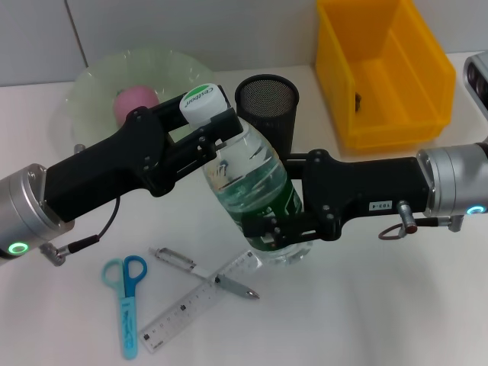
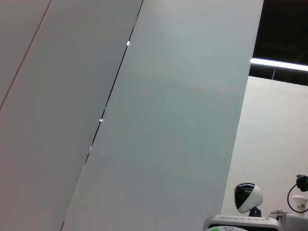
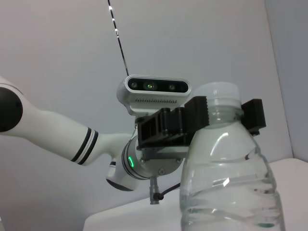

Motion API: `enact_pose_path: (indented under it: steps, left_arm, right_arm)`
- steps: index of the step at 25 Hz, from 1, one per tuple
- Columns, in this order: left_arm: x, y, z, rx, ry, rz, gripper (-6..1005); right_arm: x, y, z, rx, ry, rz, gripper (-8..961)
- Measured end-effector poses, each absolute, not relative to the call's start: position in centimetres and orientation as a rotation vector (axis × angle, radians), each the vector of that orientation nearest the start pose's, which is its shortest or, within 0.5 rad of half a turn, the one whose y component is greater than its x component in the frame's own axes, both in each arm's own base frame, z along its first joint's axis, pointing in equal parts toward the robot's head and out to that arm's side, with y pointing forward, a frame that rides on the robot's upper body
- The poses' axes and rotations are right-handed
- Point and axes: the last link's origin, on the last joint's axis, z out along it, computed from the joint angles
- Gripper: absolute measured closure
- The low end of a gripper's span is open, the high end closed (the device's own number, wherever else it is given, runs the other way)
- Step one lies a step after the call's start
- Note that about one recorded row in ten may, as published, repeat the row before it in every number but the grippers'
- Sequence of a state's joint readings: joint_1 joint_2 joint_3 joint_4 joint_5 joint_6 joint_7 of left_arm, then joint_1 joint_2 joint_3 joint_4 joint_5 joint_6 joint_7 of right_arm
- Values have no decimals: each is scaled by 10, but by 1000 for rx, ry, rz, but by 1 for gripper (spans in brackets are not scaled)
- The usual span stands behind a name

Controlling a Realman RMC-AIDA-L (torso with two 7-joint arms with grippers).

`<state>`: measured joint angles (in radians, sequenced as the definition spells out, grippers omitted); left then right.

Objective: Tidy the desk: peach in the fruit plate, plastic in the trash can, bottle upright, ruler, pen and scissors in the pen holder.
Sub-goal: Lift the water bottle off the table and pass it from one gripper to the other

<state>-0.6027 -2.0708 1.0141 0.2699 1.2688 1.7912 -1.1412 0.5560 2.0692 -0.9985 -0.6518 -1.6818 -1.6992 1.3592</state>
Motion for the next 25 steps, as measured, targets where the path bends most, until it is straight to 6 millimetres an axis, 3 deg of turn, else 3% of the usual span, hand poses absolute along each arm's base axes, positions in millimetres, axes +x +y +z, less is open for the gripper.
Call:
enact_pose_path:
  steps: [25]
  left_arm:
    - [-193, 310, -18, -2561, -485, -1590, 531]
  right_arm:
    - [197, 319, -14, -2949, 355, 983, 121]
